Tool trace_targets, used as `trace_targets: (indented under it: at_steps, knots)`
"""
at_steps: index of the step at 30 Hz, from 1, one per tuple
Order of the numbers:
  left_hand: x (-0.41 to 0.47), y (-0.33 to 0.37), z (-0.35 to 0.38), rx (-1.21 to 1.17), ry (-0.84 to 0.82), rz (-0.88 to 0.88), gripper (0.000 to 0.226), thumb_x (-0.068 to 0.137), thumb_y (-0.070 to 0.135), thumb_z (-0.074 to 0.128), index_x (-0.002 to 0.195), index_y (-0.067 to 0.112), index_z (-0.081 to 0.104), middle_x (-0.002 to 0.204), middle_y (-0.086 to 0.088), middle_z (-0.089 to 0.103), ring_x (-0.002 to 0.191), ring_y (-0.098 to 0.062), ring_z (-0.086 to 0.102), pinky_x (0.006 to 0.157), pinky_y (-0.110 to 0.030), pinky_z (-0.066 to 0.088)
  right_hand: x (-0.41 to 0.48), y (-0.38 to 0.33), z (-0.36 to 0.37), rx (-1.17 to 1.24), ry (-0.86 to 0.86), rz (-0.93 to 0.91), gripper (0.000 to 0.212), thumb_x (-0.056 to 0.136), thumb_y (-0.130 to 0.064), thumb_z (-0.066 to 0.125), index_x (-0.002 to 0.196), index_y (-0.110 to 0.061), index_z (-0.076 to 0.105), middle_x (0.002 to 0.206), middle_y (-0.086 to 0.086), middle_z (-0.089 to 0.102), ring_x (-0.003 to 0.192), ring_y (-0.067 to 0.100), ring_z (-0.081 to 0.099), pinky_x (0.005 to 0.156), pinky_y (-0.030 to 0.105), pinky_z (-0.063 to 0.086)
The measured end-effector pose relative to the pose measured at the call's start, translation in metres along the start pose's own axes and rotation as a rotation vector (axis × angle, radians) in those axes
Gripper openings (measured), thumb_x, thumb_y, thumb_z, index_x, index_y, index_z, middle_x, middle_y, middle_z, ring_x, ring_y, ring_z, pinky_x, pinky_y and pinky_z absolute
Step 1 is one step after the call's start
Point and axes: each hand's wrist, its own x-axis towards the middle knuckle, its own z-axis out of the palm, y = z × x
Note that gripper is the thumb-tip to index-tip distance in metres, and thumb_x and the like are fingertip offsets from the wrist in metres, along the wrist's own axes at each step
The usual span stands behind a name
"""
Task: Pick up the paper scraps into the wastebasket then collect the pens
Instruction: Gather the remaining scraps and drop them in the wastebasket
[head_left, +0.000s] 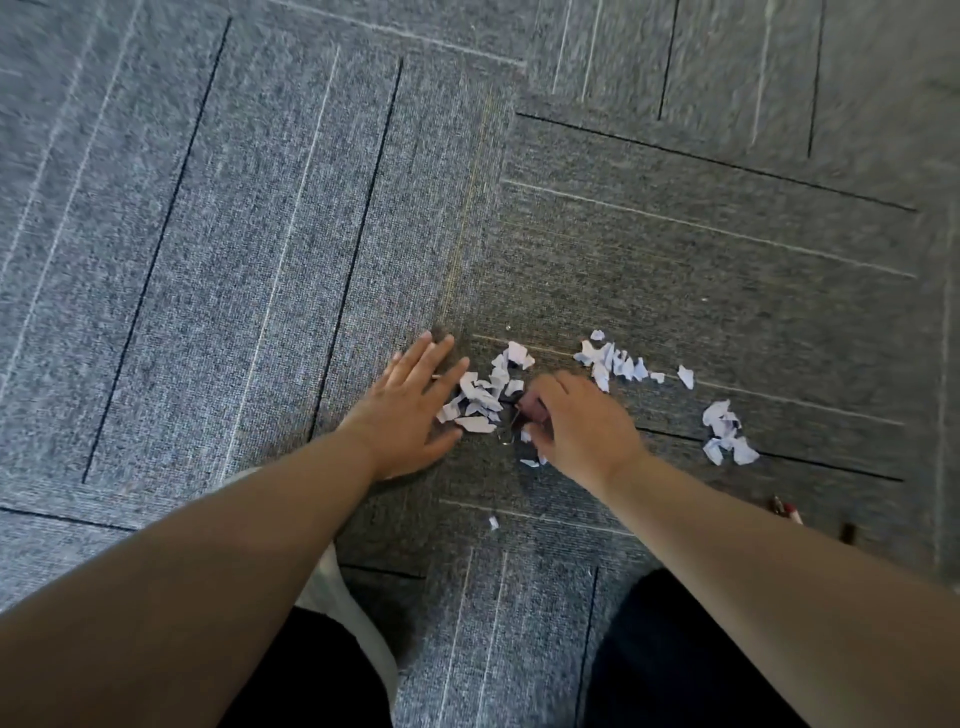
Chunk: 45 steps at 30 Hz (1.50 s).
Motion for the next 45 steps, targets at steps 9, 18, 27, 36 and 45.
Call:
trace_targets:
  at_steps: [9, 18, 27, 36, 45]
  knots:
    - [-0.007, 0.024, 0.018, -0.017, 0.098, -0.026, 0.080, 0.091, 0.050, 0.040, 0.145, 0.023, -0.014, 0.153, 0.000, -0.021, 0.138, -0.014, -0.023, 0.113, -0.045, -0.009, -0.007, -0.001, 0.005, 0.096, -0.007, 0.090, 0.015, 0.095, -0.011, 0.045, 0.108, -0.019, 0.045, 0.089, 0.002, 0.054, 0.069, 0.019, 0.050, 0.057, 0.030, 0.043]
    - [-0.003, 0.063, 0.033, -0.115, 0.078, -0.108, 0.086, 0.087, 0.056, 0.043, 0.146, 0.022, -0.009, 0.152, -0.002, -0.025, 0.139, -0.021, -0.025, 0.111, -0.052, -0.008, -0.041, 0.022, 0.001, 0.263, 0.080, 0.204, 0.006, 0.095, -0.018, 0.046, 0.094, -0.013, 0.050, 0.088, 0.002, 0.051, 0.075, 0.022, 0.052, 0.062, 0.033, 0.044]
    - [0.001, 0.107, 0.039, -0.058, 0.095, 0.075, 0.084, 0.090, 0.047, 0.047, 0.145, 0.021, -0.011, 0.153, -0.004, -0.021, 0.140, -0.020, -0.021, 0.113, -0.039, -0.004, -0.115, 0.104, -0.003, 0.439, 0.306, 0.554, 0.013, 0.090, -0.023, 0.055, 0.088, -0.010, 0.054, 0.079, 0.002, 0.056, 0.073, 0.022, 0.049, 0.063, 0.030, 0.035]
    - [0.003, 0.143, 0.047, 0.128, 0.121, -0.086, 0.077, 0.092, 0.051, 0.035, 0.144, 0.026, -0.016, 0.152, -0.005, -0.025, 0.139, -0.027, -0.023, 0.111, -0.056, -0.003, -0.186, 0.167, 0.030, 0.449, 0.382, 0.904, 0.013, 0.087, -0.020, 0.053, 0.085, -0.010, 0.045, 0.088, 0.012, 0.053, 0.084, 0.032, 0.053, 0.070, 0.038, 0.040]
    - [0.023, 0.140, 0.033, 0.174, 0.123, -0.037, 0.074, 0.093, 0.049, 0.032, 0.145, 0.021, -0.012, 0.154, -0.003, -0.020, 0.140, -0.022, -0.020, 0.113, -0.054, -0.001, -0.155, 0.148, 0.018, 0.324, 0.396, 0.686, 0.043, 0.083, -0.007, 0.052, 0.126, -0.008, 0.044, 0.132, 0.015, 0.040, 0.117, 0.031, 0.036, 0.096, 0.036, 0.030]
